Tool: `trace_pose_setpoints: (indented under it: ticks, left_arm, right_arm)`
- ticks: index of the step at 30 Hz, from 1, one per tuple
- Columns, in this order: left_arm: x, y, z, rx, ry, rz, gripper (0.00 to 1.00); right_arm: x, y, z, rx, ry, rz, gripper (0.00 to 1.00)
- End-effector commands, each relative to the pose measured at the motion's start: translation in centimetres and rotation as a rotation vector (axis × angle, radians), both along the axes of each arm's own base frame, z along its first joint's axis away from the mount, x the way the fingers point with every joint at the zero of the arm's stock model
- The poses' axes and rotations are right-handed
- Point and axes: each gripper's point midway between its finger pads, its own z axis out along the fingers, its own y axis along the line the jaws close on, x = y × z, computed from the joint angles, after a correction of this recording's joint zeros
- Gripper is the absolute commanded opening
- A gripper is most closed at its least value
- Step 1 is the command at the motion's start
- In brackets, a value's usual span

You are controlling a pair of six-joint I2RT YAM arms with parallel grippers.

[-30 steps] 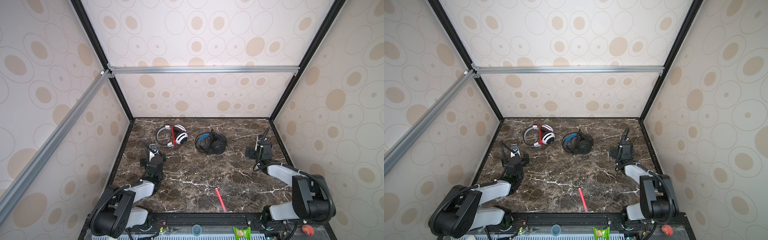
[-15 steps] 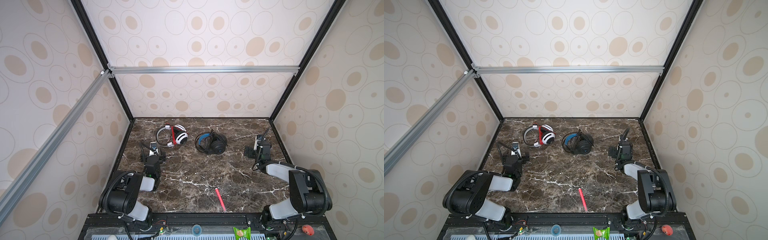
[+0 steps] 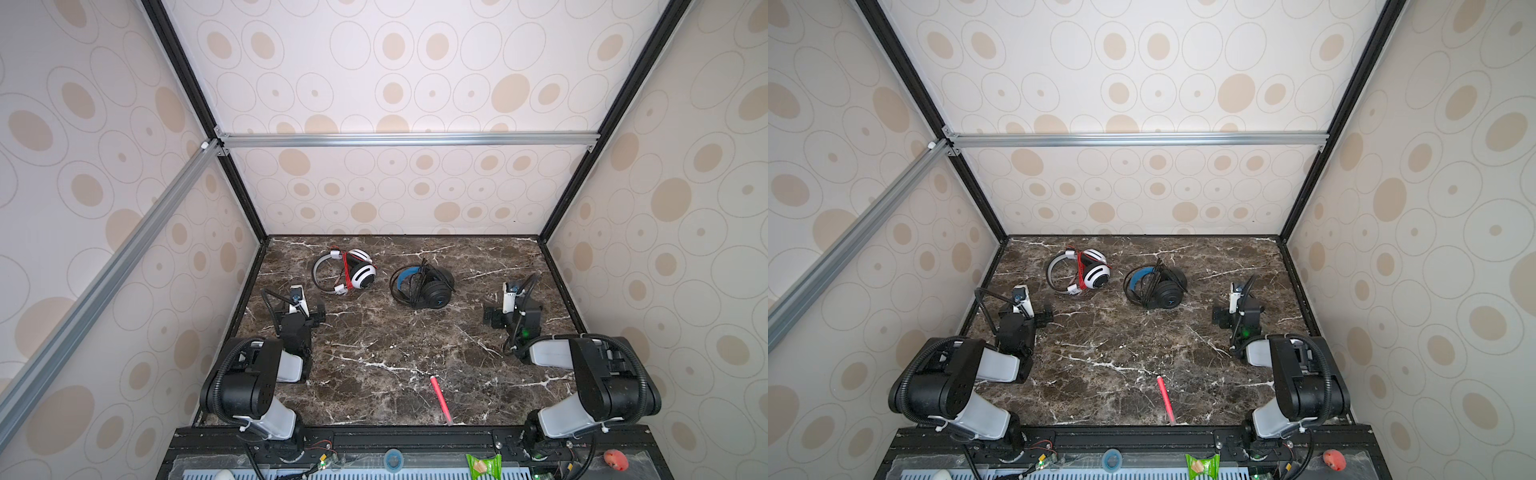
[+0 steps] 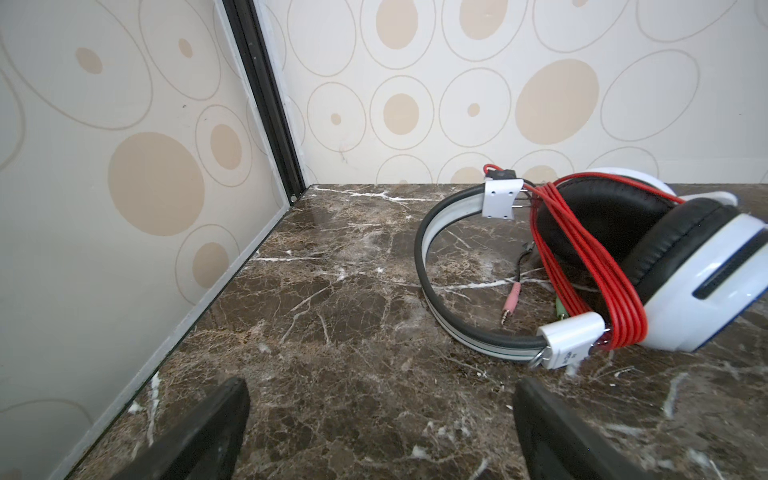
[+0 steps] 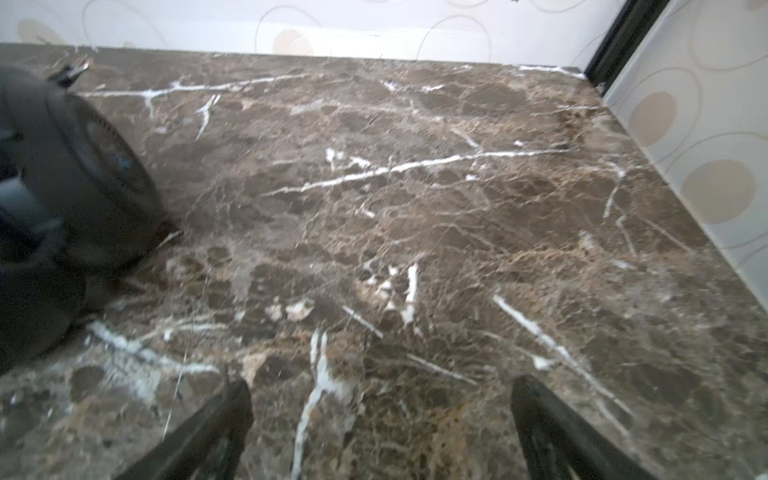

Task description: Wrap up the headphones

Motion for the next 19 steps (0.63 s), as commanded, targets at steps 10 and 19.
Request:
trace_pose_setpoints:
  ticks: [10,19]
  left_arm:
    - [-0.17,-0.53,1.2,-0.006,-0.069,-0.037,0.98]
    - [-0.18,-0.58,1.19,-0.005,-0.069,-0.039,0.98]
  right_arm:
    - [1.33,0.69,2.08,0.01,-0.083,0.048,1.0]
    - [1.16,0.65,2.15,0.009,-0.09,0.047,1.0]
